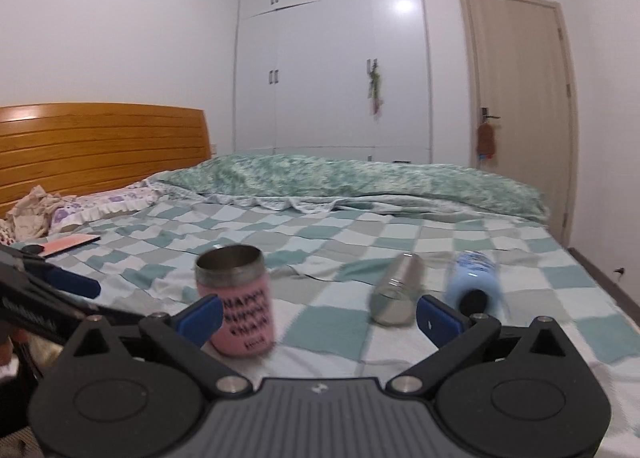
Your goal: Flip cup upright
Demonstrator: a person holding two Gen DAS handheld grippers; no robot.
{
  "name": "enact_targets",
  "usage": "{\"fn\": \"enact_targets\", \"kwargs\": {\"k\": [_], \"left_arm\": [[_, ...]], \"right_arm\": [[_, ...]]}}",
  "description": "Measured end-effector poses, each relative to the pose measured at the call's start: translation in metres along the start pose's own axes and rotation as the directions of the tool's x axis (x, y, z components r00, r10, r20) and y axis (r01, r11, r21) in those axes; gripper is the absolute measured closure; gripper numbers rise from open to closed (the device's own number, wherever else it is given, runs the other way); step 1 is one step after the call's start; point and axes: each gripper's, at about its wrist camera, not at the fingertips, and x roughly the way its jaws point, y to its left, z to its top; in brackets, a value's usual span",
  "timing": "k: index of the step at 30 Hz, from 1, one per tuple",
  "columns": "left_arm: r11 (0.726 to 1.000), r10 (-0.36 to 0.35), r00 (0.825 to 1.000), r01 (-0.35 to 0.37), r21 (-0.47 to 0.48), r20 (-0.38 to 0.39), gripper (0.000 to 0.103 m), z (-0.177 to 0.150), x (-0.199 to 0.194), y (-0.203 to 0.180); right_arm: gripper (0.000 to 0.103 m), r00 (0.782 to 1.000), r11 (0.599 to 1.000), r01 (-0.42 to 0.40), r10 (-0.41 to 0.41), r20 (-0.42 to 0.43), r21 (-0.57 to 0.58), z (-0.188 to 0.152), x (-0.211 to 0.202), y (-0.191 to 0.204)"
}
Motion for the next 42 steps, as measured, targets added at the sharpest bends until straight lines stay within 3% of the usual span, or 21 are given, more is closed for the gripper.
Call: {"fn": "enact_targets", "kwargs": {"k": [10,18,26,42], "left_arm": [[0.996,0.079,0.986,-0.073,-0.041,0.148,0.000,-0.053,0.006,-0.042],[0.987,0.154,0.928,-0.157,-0.018,0.340,0.000,-0.094,0.008,-0.071],[0.970,0.217,0.889,-0.241,0.011,0.403,0.000,-0.104,0.011,-0.082],[0.971,0.224,0.889,-0.240,-0.009,0.399,0.000,-0.107,0.010,-0.075]], "right_arm": [[0.000,0.989,0.989,0.144,-0.143,0.026,-0.017,-0.061,-0.058,-0.043],[0.001,0.972,0.972,0.223,-0.216,0.097,-0.068,-0.091,-0.074,-0.053],[0.001,0.946,0.957,0.288,-0.279,0.163,-0.037,-0.098,-0.077,-0.057],[0.000,0.948,0.957,0.284,-0.271,0.167,-0.064,-0.102,-0.074,-0.052]]}}
